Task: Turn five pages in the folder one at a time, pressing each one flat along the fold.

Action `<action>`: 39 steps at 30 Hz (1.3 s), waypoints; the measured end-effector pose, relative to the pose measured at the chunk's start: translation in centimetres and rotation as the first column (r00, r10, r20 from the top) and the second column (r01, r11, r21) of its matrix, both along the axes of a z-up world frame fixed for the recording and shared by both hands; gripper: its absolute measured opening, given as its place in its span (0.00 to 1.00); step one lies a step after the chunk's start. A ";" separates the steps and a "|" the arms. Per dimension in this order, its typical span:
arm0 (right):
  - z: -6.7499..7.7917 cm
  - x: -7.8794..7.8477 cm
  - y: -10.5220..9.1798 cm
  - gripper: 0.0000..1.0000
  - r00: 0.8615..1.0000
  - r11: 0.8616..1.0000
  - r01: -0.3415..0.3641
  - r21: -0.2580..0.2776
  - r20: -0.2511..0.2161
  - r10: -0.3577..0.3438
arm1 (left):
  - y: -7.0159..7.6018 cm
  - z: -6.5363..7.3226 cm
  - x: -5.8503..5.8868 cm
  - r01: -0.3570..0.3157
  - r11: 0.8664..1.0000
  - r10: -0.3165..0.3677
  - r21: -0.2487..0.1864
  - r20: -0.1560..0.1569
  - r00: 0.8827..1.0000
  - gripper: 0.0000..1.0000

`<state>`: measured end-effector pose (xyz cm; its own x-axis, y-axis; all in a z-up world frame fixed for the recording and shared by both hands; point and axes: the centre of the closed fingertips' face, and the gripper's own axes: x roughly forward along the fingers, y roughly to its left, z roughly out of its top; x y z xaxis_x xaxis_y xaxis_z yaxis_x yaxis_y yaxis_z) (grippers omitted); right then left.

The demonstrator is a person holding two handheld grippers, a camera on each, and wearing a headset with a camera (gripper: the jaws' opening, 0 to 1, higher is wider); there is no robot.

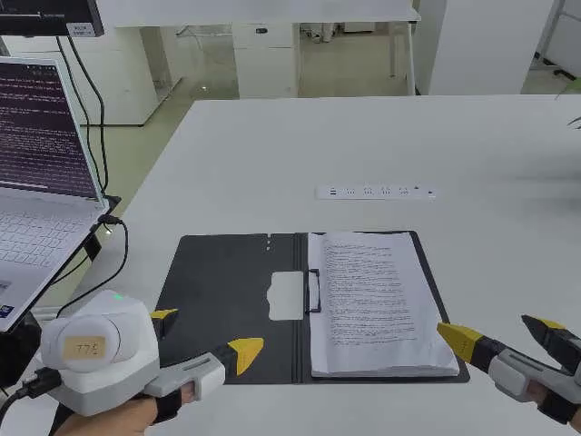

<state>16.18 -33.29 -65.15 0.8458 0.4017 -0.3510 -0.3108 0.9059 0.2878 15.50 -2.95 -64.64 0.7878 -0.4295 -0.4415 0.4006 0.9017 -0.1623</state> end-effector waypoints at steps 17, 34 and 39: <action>-0.6 -0.4 0.4 0.82 1.000 1.000 -0.019 -0.009 -0.016 0.019 | 0.4 -0.4 -0.7 -0.018 1.000 0.018 0.003 -0.014 1.000 0.84; -0.8 -0.6 0.6 0.81 0.999 0.999 -0.040 -0.026 -0.026 0.039 | 0.5 -0.7 -1.2 -0.023 1.000 0.024 0.007 -0.019 1.000 0.83; -0.9 -0.9 0.2 0.81 0.999 0.999 -0.033 -0.025 -0.028 0.032 | 0.2 -0.7 -1.1 -0.017 1.000 0.017 0.008 -0.017 1.000 0.83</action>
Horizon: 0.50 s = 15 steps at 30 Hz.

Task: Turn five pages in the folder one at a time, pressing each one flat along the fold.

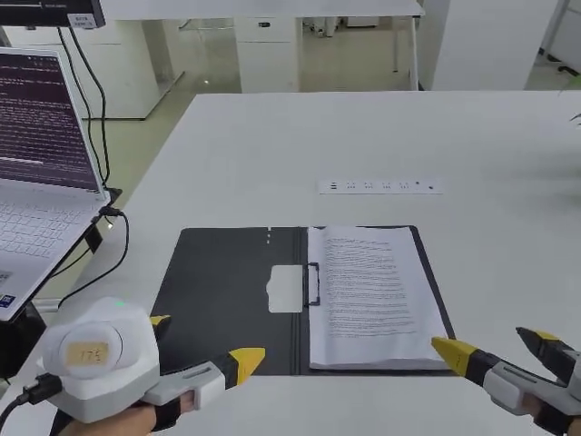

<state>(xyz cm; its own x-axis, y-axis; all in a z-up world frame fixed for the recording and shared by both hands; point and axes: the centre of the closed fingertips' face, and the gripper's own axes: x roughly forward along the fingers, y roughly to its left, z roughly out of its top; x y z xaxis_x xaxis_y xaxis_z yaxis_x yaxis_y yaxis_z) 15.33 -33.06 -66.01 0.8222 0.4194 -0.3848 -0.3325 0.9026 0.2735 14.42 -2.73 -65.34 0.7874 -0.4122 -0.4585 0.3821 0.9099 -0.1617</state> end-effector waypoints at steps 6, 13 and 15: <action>0.0 -0.2 -0.3 0.81 1.000 1.000 0.009 0.002 0.001 -0.009 | -0.4 0.0 0.1 0.009 1.000 -0.009 0.002 -0.001 1.000 0.83; 0.0 -0.3 -0.6 0.81 1.000 1.000 0.016 0.003 0.000 -0.016 | -0.7 -0.2 0.2 0.019 1.000 -0.019 0.004 -0.007 1.000 0.83; 0.0 -0.3 -0.6 0.81 1.000 1.000 0.019 0.007 -0.001 -0.019 | -0.8 -0.2 0.2 0.022 1.000 -0.022 0.003 -0.008 1.000 0.83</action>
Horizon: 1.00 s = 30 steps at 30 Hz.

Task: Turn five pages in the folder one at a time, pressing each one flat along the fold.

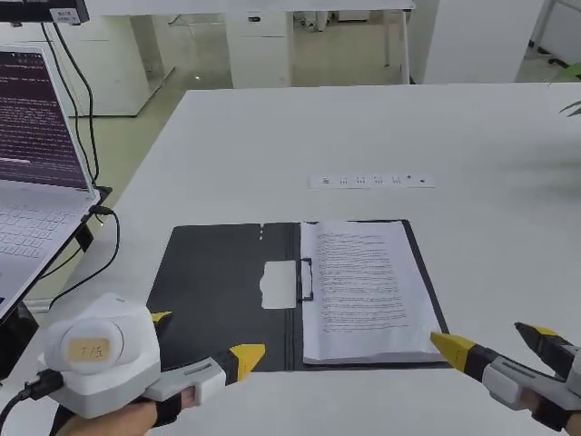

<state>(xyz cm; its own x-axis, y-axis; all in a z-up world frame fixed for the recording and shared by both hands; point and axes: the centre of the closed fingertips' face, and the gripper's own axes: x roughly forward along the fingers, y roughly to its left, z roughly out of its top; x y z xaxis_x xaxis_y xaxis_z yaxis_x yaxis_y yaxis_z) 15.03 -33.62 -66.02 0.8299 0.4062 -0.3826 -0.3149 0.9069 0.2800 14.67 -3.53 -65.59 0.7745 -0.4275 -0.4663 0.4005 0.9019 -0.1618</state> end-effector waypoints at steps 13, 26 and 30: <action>-0.1 0.2 -0.1 0.81 1.000 1.000 0.007 0.004 -0.002 -0.007 | -1.7 -0.6 1.4 0.046 0.999 -0.046 0.008 -0.003 0.999 0.81; -0.5 -0.1 -0.3 0.80 0.999 1.000 0.029 0.008 -0.012 -0.029 | -7.8 -2.0 3.7 0.202 0.979 -0.202 0.028 -0.021 0.979 0.80; -0.6 -0.3 -0.4 0.80 0.999 0.999 0.040 0.008 -0.015 -0.040 | -9.8 -2.6 4.3 0.246 0.969 -0.245 0.031 -0.027 0.969 0.79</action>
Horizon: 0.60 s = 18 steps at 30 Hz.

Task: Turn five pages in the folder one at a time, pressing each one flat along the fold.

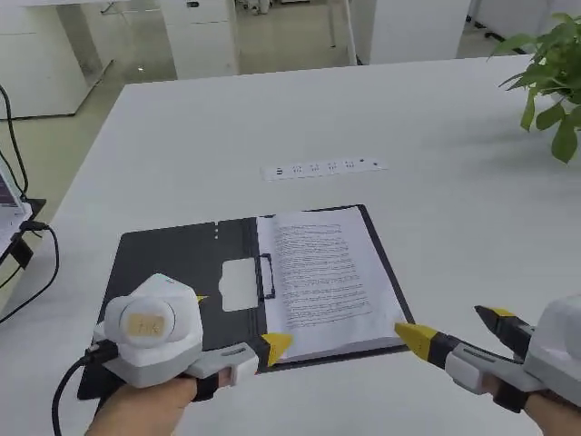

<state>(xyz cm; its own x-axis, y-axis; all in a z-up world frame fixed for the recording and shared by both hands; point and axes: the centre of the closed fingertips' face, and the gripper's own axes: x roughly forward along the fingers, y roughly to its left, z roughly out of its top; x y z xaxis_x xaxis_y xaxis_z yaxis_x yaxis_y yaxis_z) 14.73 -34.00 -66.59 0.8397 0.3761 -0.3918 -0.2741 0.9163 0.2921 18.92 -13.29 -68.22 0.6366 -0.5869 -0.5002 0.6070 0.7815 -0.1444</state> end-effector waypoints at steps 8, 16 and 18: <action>0.0 0.0 -0.2 0.80 1.000 1.000 0.015 -0.011 0.002 -0.015 | -5.1 -1.7 1.6 0.087 0.996 -0.087 0.006 0.003 0.996 0.78; 0.0 0.1 -0.4 0.79 1.000 1.000 0.023 -0.014 0.000 -0.023 | -9.4 -3.7 2.7 0.139 0.990 -0.139 0.017 0.009 0.990 0.78; -0.1 0.2 -0.4 0.79 1.000 1.000 0.024 -0.017 0.000 -0.024 | -10.4 -4.3 2.9 0.154 0.988 -0.154 0.022 0.016 0.988 0.77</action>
<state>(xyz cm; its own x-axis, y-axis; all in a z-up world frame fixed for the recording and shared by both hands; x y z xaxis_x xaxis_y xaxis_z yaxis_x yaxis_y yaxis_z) 14.91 -34.43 -66.65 0.8484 0.3491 -0.3979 -0.2520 0.9274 0.2763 21.78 -23.66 -72.51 0.5485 -0.6685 -0.5023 0.7227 0.6812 -0.1175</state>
